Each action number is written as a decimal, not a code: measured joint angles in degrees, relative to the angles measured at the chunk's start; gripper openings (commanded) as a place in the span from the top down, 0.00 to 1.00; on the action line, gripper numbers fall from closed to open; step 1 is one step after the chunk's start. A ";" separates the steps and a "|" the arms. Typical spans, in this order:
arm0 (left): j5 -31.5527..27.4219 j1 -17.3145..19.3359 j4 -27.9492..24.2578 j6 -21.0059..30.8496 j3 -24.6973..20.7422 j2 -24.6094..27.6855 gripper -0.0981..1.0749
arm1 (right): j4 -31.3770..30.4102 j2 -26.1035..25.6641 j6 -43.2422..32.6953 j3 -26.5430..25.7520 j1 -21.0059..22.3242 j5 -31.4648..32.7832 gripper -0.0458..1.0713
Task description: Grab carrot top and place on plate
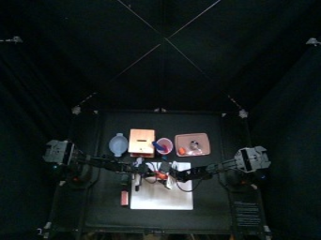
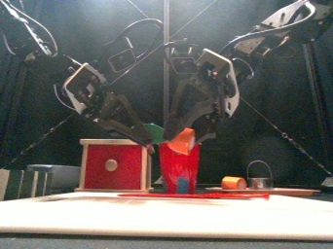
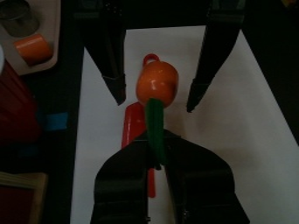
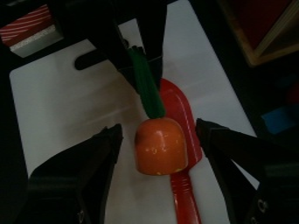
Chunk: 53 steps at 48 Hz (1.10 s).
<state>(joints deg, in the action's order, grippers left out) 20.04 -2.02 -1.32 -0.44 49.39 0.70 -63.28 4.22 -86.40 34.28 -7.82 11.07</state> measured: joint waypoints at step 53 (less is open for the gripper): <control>0.00 0.09 0.79 0.18 0.00 -0.26 0.21 | 0.35 0.00 0.00 0.00 0.26 0.44 0.54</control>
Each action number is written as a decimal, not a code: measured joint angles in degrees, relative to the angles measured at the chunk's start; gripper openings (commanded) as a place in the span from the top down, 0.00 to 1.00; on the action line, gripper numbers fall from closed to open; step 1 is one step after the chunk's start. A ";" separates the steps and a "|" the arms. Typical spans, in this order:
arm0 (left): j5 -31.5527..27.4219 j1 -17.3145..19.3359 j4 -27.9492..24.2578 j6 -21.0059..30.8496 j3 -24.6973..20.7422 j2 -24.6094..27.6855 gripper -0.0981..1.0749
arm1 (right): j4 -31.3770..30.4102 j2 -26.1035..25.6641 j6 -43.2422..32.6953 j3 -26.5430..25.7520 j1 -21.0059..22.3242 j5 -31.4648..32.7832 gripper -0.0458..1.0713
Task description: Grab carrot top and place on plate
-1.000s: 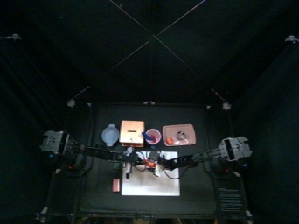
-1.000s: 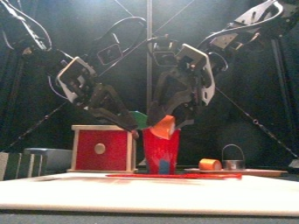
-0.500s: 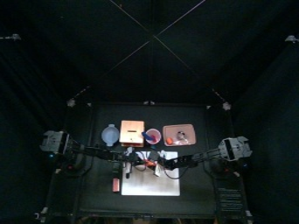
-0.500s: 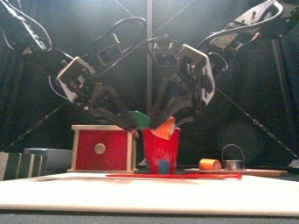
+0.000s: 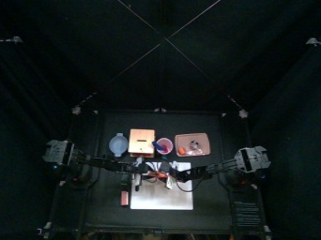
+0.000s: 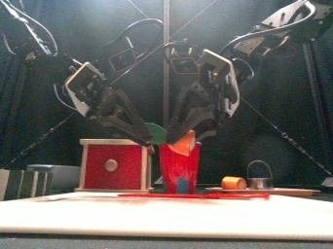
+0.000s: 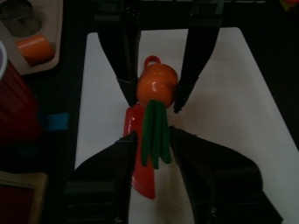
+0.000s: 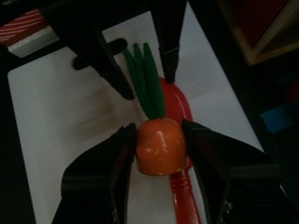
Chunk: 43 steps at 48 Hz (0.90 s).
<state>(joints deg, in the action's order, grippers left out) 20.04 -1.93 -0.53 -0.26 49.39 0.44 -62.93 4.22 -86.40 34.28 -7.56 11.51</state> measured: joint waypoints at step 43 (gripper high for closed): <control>0.18 0.09 0.35 0.00 3.43 -6.94 0.19 | 12.30 -29.27 0.00 22.76 6.59 24.79 0.54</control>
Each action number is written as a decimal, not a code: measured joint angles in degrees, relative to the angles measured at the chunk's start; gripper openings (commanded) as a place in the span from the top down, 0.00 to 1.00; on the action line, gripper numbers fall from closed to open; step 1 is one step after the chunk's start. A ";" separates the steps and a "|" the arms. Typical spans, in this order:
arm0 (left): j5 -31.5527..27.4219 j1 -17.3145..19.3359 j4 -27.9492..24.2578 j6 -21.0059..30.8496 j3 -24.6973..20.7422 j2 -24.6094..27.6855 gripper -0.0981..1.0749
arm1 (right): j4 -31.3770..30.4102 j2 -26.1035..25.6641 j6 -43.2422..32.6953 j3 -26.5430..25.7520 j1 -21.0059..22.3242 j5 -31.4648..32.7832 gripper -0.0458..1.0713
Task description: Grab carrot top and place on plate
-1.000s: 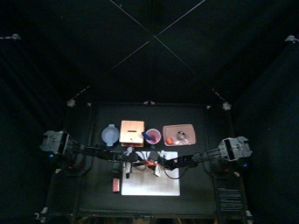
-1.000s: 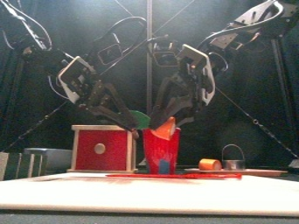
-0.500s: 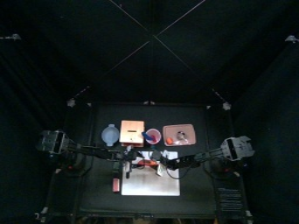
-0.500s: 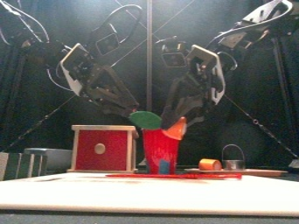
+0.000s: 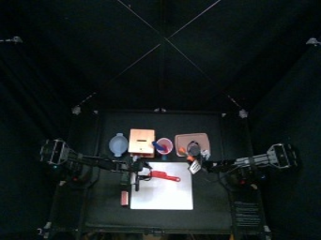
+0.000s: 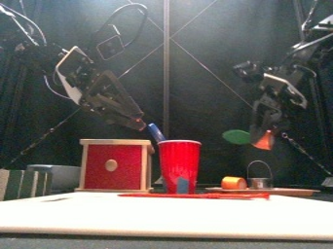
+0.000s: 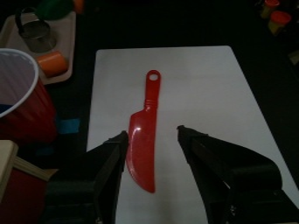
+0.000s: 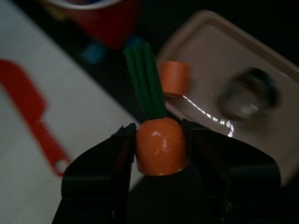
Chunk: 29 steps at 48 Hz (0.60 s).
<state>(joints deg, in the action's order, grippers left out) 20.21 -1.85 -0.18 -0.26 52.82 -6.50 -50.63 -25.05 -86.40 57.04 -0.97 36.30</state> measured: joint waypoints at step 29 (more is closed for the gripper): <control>0.00 0.35 0.00 -0.09 0.00 0.00 0.19 | 0.35 -4.39 -0.09 9.49 26.54 -7.38 0.41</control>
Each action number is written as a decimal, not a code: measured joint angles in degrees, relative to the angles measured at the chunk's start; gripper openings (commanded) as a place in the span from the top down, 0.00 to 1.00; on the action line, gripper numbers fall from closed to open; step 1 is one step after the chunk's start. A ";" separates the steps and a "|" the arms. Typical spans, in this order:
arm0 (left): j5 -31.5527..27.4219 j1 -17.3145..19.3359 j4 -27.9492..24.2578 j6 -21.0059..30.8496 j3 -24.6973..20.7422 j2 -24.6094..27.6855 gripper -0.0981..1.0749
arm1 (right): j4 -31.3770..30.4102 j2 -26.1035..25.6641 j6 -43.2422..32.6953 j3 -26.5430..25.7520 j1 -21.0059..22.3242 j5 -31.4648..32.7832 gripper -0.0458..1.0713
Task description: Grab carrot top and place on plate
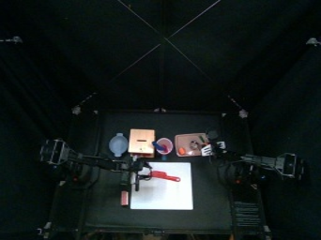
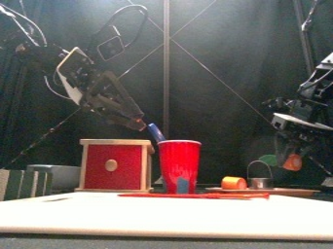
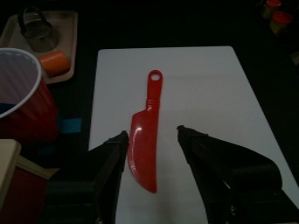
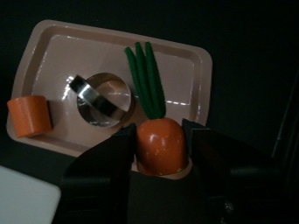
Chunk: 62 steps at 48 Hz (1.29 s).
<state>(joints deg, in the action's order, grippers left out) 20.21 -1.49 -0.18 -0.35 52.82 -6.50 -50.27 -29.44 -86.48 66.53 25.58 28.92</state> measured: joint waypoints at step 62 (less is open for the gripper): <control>0.00 0.09 0.00 0.09 0.44 0.00 0.19 | -2.20 4.04 0.00 -1.05 2.11 -6.68 0.12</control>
<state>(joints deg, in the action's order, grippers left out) 20.21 -1.41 -0.18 -0.26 53.26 -6.50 -52.47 -25.40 -86.48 65.48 27.69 22.24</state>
